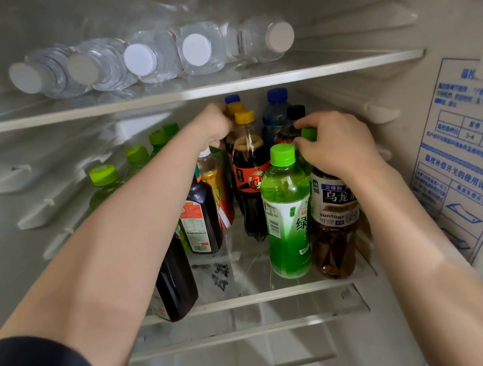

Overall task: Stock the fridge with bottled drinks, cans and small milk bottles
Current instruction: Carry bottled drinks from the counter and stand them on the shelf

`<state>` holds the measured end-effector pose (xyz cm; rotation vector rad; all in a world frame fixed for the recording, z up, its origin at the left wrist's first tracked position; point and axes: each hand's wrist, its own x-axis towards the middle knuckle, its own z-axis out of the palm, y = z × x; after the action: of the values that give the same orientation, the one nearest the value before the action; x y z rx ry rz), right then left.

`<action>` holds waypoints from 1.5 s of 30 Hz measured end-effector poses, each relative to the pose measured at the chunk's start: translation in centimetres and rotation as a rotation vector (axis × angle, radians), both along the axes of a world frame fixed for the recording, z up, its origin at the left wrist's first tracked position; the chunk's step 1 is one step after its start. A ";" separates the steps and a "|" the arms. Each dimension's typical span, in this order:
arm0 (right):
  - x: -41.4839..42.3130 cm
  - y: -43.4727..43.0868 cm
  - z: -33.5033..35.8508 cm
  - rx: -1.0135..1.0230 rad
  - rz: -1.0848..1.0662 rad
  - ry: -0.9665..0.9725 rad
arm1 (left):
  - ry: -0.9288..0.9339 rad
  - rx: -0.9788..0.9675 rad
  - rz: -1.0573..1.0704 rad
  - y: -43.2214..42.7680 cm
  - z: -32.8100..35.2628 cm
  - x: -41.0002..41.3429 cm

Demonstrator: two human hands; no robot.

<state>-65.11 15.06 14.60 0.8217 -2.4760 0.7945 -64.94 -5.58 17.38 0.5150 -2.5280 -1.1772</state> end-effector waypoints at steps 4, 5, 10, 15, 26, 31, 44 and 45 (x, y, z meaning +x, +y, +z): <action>-0.1 0.0 0.1 0.004 -0.001 -0.001 | -0.005 -0.015 0.026 -0.5 0.0 0.0; -0.1 -0.1 0.1 0.007 -0.001 -0.002 | -0.005 -0.010 0.028 -0.4 0.0 0.1; -0.2 0.0 -0.1 0.009 0.002 -0.003 | 0.045 0.016 0.010 -0.1 -0.4 -0.4; -0.1 0.1 0.0 0.012 -0.009 0.001 | 0.052 -0.026 0.025 0.3 -0.4 -0.4; 0.2 0.1 0.0 -0.002 0.011 -0.011 | 0.491 0.224 0.247 1.9 -0.7 2.8; 0.2 0.1 -0.1 0.002 0.015 -0.009 | 0.481 0.055 0.088 3.5 -5.5 4.7; 0.4 0.4 0.1 -0.004 0.020 -0.058 | 0.435 -0.065 -0.059 2.0 -7.9 5.4; 0.4 0.4 0.2 -0.006 0.020 -0.062 | 0.431 -0.062 -0.062 2.0 -7.9 5.4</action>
<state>-64.70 15.50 14.78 0.8328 -2.5222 0.8463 -59.59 -3.62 9.45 0.1460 -2.2114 -1.0895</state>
